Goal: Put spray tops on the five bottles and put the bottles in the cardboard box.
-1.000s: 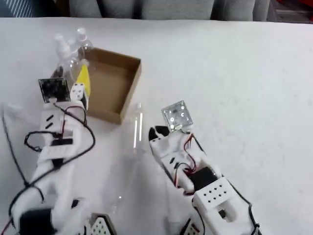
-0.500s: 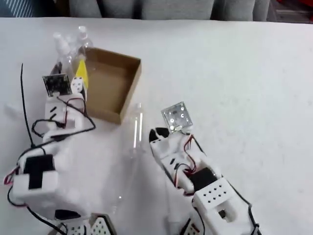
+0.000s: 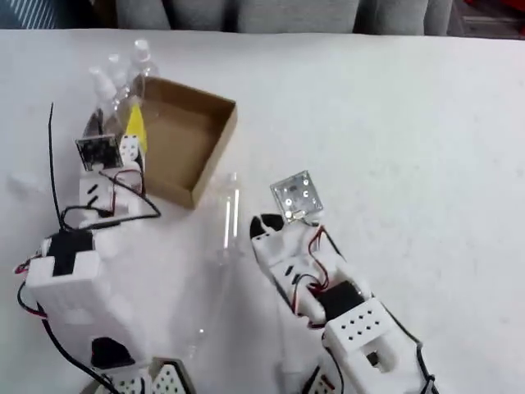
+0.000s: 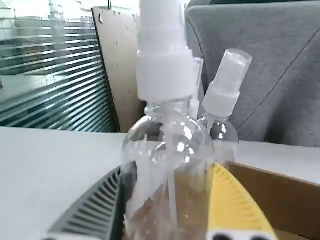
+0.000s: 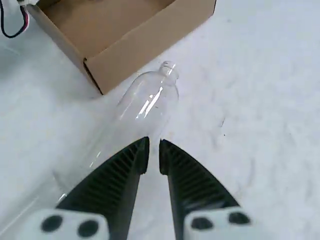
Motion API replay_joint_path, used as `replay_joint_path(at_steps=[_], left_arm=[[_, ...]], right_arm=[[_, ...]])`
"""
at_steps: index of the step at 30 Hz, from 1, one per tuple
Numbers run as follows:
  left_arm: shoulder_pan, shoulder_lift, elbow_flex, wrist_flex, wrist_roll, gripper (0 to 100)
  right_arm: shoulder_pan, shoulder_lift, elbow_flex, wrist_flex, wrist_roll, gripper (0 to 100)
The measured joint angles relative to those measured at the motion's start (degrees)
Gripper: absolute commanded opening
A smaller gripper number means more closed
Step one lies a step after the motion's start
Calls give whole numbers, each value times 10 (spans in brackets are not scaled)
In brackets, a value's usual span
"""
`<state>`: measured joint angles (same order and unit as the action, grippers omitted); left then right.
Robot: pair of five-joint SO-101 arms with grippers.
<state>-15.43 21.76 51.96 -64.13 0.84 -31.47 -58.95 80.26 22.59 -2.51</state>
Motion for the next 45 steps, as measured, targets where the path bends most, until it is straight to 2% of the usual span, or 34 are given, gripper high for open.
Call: replay_joint_path(at_steps=[3, 15, 17, 22, 28, 36, 45], left_arm=[[0, 6, 7, -33, 0, 22], [0, 6, 9, -34, -4, 25], [0, 6, 9, -34, -4, 48], [0, 6, 31, -34, -4, 183], [0, 6, 48, -34, -4, 167], [0, 4, 47, 55, -2, 238], [0, 4, 47, 59, -2, 242]], right_arm=[[0, 0, 0, 0, 0, 17], [0, 0, 0, 0, 0, 17], [0, 0, 0, 0, 0, 17], [0, 0, 0, 0, 0, 17], [0, 0, 0, 0, 0, 17], [0, 0, 0, 0, 0, 17], [0, 0, 0, 0, 0, 17]])
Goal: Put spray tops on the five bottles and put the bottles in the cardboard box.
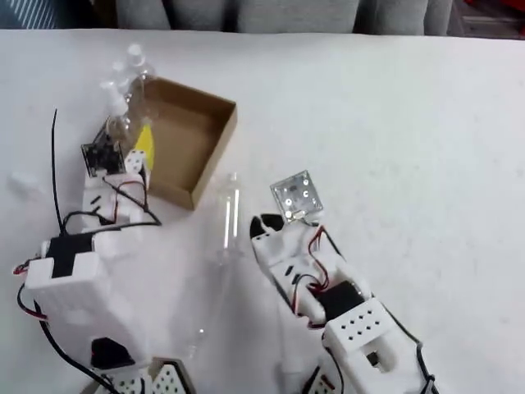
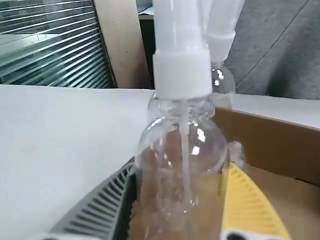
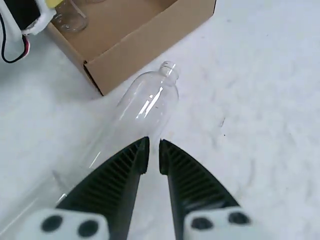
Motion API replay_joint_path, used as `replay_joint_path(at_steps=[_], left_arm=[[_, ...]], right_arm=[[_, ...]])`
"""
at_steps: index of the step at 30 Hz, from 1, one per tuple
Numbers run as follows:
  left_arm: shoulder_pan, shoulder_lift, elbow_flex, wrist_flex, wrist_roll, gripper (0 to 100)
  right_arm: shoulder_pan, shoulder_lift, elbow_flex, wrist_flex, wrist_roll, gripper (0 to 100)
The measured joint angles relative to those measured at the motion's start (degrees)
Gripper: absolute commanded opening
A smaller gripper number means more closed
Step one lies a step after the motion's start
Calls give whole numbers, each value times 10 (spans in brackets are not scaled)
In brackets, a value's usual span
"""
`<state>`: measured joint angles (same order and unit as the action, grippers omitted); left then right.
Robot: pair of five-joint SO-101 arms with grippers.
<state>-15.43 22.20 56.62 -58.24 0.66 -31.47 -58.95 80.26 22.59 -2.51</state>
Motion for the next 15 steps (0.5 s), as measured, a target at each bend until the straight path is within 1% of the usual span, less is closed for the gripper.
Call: replay_joint_path(at_steps=[8, 12, 15], left_arm=[[-1, 0, 0, 0, 0, 250], [-2, -1, 0, 0, 0, 344], [-4, -1, 0, 0, 0, 361]], right_arm=[[0, 0, 0, 0, 0, 17], [0, 0, 0, 0, 0, 17], [0, 0, 0, 0, 0, 17]])
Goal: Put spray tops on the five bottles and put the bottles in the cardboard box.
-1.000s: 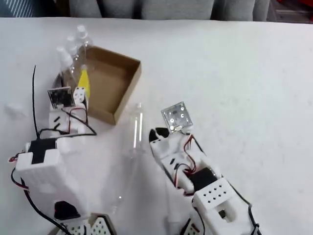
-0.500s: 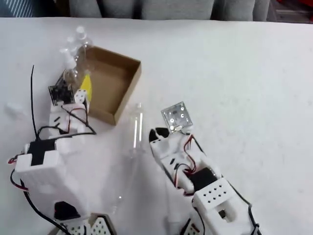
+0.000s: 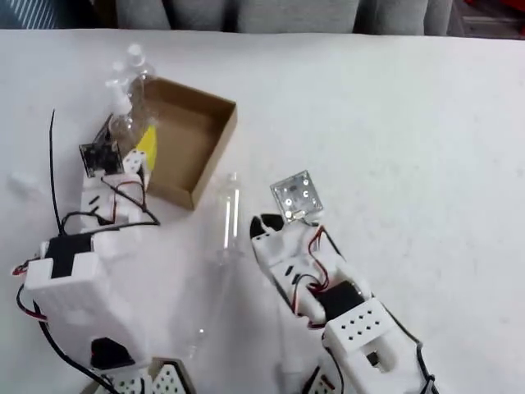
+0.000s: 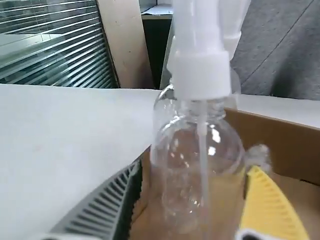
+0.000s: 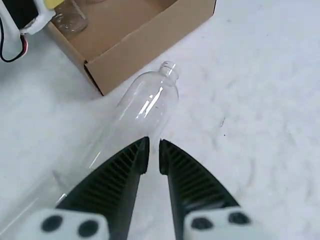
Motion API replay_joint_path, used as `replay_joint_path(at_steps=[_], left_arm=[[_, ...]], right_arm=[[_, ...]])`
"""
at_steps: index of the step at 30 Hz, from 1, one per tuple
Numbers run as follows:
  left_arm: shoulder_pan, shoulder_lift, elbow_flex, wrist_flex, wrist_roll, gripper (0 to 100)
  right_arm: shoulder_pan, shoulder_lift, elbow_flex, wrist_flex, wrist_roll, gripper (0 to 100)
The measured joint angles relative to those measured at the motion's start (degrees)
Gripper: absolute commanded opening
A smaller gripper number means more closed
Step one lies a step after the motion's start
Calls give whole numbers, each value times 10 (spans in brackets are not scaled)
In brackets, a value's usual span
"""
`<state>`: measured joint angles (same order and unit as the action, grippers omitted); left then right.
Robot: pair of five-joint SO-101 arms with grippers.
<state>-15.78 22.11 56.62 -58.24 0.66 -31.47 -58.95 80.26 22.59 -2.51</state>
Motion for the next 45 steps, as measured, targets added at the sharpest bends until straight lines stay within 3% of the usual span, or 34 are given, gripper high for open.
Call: replay_joint_path(at_steps=[7, 45], left_arm=[[-2, -2, -17, 41, 0, 361], [-15, -2, 13, 5, 16, 361]], right_arm=[[0, 0, 0, 0, 0, 17], [20, 0, 0, -16, 0, 17]])
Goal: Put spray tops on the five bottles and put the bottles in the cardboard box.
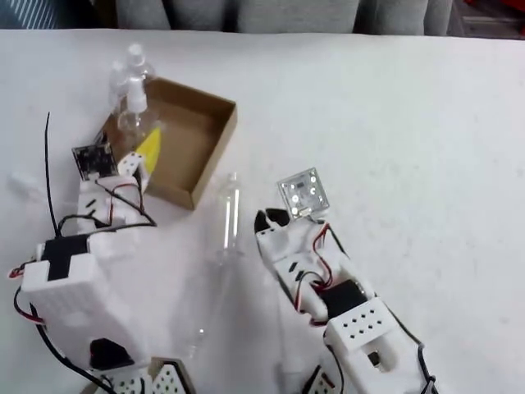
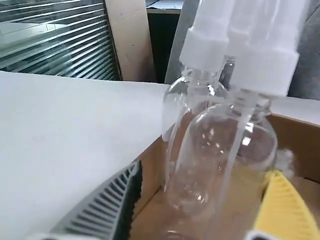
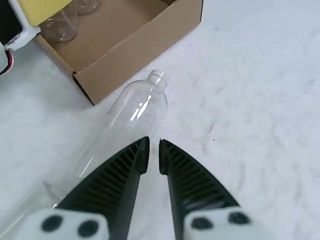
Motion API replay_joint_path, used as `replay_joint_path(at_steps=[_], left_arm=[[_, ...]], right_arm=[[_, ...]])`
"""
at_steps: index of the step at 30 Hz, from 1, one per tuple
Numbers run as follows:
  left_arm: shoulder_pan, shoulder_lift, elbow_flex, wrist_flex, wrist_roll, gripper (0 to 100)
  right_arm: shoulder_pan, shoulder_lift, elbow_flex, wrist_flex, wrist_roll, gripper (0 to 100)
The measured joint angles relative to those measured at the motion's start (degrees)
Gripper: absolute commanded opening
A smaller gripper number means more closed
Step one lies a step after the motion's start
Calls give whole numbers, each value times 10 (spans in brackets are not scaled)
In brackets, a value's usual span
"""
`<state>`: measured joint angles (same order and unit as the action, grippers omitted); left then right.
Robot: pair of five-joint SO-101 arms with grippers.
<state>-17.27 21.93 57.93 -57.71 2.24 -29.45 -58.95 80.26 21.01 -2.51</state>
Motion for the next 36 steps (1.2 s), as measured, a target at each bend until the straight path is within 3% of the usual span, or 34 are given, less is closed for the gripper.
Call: replay_joint_path(at_steps=[24, 36], left_arm=[[-11, -4, 4, -3, 25, 361], [-27, -113, 93, 25, 23, 361]], right_arm=[[0, 0, 0, 0, 0, 17], [0, 0, 0, 0, 0, 17]])
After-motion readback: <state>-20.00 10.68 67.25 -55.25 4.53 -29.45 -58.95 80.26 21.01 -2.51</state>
